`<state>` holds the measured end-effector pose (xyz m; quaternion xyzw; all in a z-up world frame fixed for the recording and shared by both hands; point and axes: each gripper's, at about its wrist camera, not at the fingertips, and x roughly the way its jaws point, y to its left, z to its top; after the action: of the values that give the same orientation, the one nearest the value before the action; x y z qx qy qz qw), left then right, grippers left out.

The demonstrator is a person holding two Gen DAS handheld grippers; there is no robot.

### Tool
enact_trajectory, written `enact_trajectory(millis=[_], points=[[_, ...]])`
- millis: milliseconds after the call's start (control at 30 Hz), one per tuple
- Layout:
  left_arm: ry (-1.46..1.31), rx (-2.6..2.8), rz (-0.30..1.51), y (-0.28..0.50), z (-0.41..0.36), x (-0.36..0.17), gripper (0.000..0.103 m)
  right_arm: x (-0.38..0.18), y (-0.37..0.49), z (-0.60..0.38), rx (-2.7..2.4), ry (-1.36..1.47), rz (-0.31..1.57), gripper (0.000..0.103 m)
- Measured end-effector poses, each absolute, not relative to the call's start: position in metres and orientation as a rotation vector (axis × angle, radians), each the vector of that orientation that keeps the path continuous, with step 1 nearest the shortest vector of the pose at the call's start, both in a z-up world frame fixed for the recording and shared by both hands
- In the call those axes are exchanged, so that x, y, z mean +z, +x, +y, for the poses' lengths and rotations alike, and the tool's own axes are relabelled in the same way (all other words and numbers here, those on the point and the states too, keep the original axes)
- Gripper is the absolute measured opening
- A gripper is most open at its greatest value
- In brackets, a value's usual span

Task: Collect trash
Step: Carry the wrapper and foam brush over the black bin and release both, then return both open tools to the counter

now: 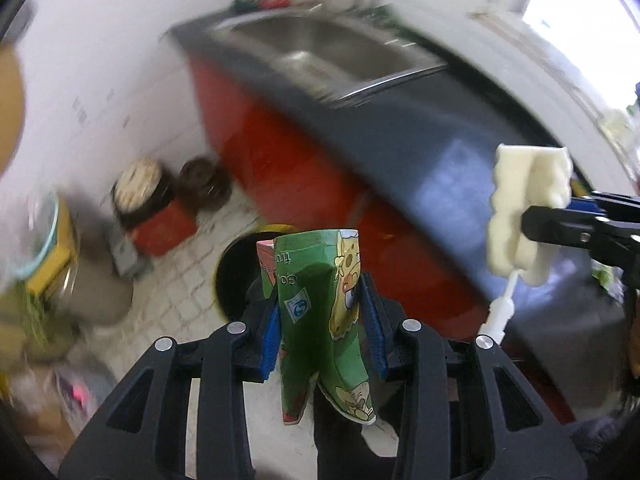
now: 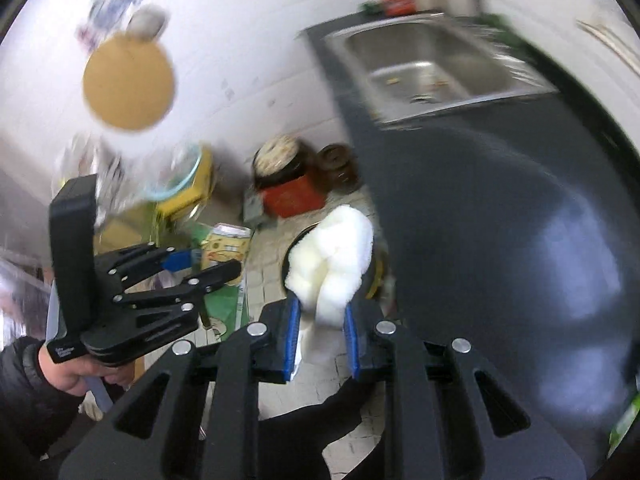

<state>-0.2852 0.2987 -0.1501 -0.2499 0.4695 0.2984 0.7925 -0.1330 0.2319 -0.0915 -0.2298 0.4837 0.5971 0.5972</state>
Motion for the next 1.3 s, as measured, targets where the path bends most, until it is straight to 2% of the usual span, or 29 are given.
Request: enact_trajectory(millis=[267,467,500,533,567,600,700,900,1067,1167,1300], points=[[-0.662,0.667,0.975,-0.314,0.359,-0.225,0.036,-0.174,-0.165,0.319,1.349,-0.714,1.192,0.021],[-0.693,0.657,0.964,-0.316,0.38,-0.25,0.036,-0.205,-0.173,0.353,1.334,-0.786,1.207,0.022],[-0.699,0.653,0.961,-0.317,0.382,-0.254,0.036,-0.208,-0.175,0.356,1.335,-0.8,1.2,0.026],[-0.705,0.648,0.956,-0.317,0.384,-0.257,0.048,-0.211,-0.174,0.358,1.331,-0.812,1.189,0.03],[-0.699,0.655,0.951,-0.316,0.385,-0.259,0.068,-0.213,-0.176,0.361,1.325,-0.827,1.174,0.049],[-0.686,0.665,0.945,-0.317,0.387,-0.26,0.073,-0.214,-0.176,0.364,1.329,-0.831,1.163,0.062],[-0.657,0.675,0.959,-0.316,0.39,-0.265,0.074,-0.215,-0.173,0.366,1.331,-0.832,1.163,0.065],[-0.605,0.685,0.958,-0.314,0.383,-0.244,0.076,-0.186,-0.151,0.333,1.32,-0.735,1.183,0.068],[-0.495,0.664,0.959,-0.297,0.355,-0.201,0.091,-0.127,-0.12,0.267,1.256,-0.602,1.123,0.074],[-0.419,0.605,0.956,-0.271,0.327,-0.166,0.094,-0.088,-0.094,0.209,1.163,-0.497,1.053,0.083],[-0.311,0.435,0.91,-0.21,0.272,-0.117,0.095,-0.047,-0.052,0.115,0.951,-0.352,0.977,0.084]])
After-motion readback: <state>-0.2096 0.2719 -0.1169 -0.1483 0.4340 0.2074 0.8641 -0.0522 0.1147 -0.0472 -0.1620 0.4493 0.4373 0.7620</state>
